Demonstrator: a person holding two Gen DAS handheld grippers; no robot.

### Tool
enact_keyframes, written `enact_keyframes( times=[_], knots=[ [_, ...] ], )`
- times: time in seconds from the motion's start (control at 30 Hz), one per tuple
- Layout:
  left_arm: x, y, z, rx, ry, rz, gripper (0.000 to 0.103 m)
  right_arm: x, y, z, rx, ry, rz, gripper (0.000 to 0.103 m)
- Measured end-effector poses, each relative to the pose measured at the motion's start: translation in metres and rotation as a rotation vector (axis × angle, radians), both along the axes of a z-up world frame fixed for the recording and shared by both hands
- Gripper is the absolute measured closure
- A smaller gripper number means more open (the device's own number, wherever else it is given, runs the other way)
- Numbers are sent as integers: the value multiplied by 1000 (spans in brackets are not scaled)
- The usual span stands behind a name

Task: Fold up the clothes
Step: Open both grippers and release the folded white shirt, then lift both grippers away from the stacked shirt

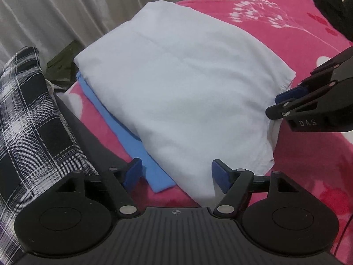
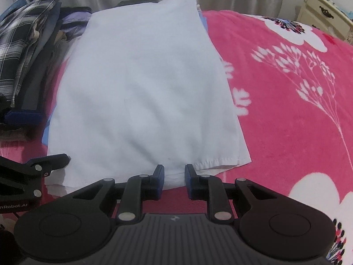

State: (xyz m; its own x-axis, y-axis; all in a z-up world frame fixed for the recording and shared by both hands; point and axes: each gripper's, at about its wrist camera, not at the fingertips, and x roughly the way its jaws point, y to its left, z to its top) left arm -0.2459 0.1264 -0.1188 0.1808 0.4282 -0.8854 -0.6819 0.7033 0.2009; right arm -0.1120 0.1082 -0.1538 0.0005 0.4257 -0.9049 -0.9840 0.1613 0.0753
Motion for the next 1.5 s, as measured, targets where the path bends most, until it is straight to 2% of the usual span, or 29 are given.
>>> enact_keyframes(
  times=[0.6, 0.87, 0.97, 1.07, 1.17, 1.23, 1.3, 1.37, 1.43, 1.5],
  knots=[
    [0, 10, 1, -5, 3, -22, 31, 0, 0, 0, 2, -10, 9, 81],
    [-4, 10, 4, -22, -24, -22, 31, 0, 3, 6, -12, -19, 15, 81],
    [-7, 15, 12, -34, -67, -11, 31, 9, -1, 28, 18, -38, -12, 81],
    [-9, 23, 25, -25, -105, -10, 31, 21, -15, 68, 72, -25, -70, 81],
    [-5, 30, 45, 46, -172, -44, 31, 18, -38, 109, 135, -59, -87, 80],
    [-1, 36, 59, 85, -243, -61, 29, 15, -55, 126, 196, -49, -131, 79],
    [1, 40, 71, 110, -329, -57, 19, 11, -66, 128, 260, -10, -204, 75],
    [2, 42, 77, 109, -398, -26, 14, 5, -72, 114, 285, 45, -299, 74],
    [5, 42, 81, 70, -410, 22, 12, 2, -75, 94, 262, 136, -370, 74],
    [7, 40, 85, 35, -412, 72, 12, -3, -75, 78, 197, 168, -441, 74]
  ],
)
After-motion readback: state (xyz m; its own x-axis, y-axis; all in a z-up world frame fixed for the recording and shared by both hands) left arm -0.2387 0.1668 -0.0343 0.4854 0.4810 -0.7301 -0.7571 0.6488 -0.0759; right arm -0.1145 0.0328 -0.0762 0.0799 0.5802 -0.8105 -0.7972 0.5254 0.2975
